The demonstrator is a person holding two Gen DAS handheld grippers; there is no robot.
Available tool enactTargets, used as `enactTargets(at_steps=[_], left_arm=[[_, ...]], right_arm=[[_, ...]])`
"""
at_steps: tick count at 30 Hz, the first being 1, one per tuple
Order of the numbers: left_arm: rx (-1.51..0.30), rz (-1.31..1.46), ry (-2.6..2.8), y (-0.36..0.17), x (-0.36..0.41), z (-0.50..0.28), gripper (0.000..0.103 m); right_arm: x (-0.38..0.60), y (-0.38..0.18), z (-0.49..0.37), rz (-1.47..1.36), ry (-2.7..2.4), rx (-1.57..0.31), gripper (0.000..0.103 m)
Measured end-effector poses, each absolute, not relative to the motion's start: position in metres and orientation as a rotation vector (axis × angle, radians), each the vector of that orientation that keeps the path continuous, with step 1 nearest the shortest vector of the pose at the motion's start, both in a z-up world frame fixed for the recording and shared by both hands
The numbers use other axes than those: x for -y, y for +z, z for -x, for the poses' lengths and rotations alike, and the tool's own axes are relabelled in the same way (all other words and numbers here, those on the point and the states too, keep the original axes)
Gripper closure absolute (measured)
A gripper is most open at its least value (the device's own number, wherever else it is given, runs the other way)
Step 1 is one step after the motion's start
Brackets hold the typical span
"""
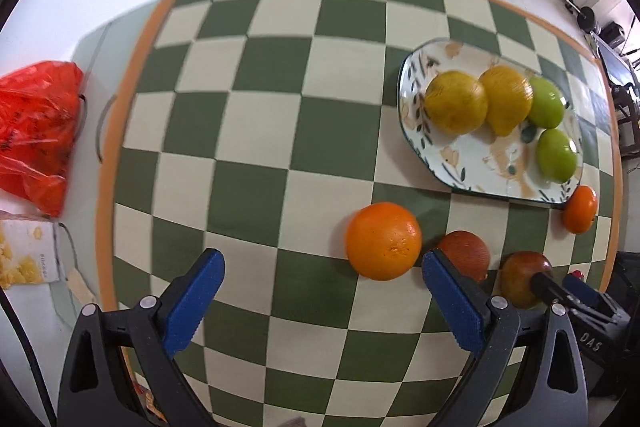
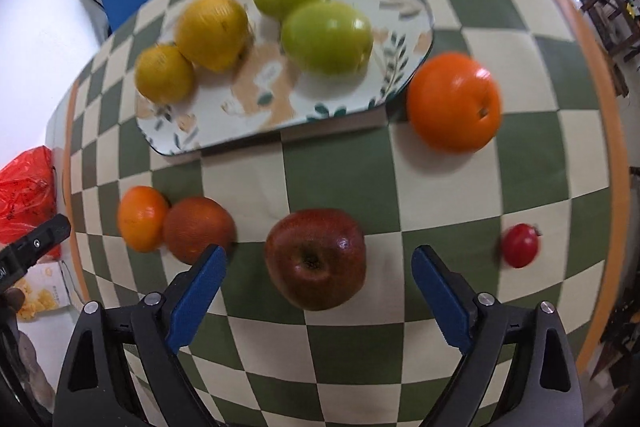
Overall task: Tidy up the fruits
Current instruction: 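Grasp the red apple with the right tool while the left tool grasps the orange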
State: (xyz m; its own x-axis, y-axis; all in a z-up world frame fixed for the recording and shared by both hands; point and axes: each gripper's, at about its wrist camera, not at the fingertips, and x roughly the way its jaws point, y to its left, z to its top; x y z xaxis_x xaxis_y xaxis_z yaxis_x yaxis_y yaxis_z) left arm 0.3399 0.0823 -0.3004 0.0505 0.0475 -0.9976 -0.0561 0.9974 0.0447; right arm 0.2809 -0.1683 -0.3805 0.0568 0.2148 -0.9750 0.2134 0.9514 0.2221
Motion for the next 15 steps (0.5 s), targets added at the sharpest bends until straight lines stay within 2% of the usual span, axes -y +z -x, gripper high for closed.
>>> enactTargets(at_steps=[7,9,10,11,12,13,15], left_arm=[[-1.676,0.034,-0.02,-0.36,-0.065,-0.358,0.002],[-1.687,0.029,-0.044,-0.369,-0.061,-0.36,0.002],[-1.685,0.033,-0.056,-0.372,-0.059,-0.36,0.01],[-1.684,0.035,-0.063,-0.375,-0.058,-0.36,0.023],[-1.687,0.052,-0.082,-0.376,-0.056,-0.36,0.028],[-1.692,0.07,-0.095,-0.377,-0.055,-0.359,0.038],[-1.689,0.06,-0.092,-0.375,-0.051,-0.355,0.041]], right_arm=[[0.158,-0.416,-0.282,-0.335,-0.002,-1.59,0.023],[0.157,-0.421,-0.281,-0.333,-0.003,-1.604,0.023],[0.156,-0.424,-0.281,-0.333,-0.003,-1.611,0.023],[0.156,-0.426,-0.28,-0.331,-0.004,-1.613,0.023],[0.155,-0.427,-0.28,-0.329,0.0,-1.613,0.024],[0.154,-0.429,-0.28,-0.328,0.005,-1.616,0.025],[0.154,-0.431,-0.28,-0.348,0.022,-1.623,0.031]])
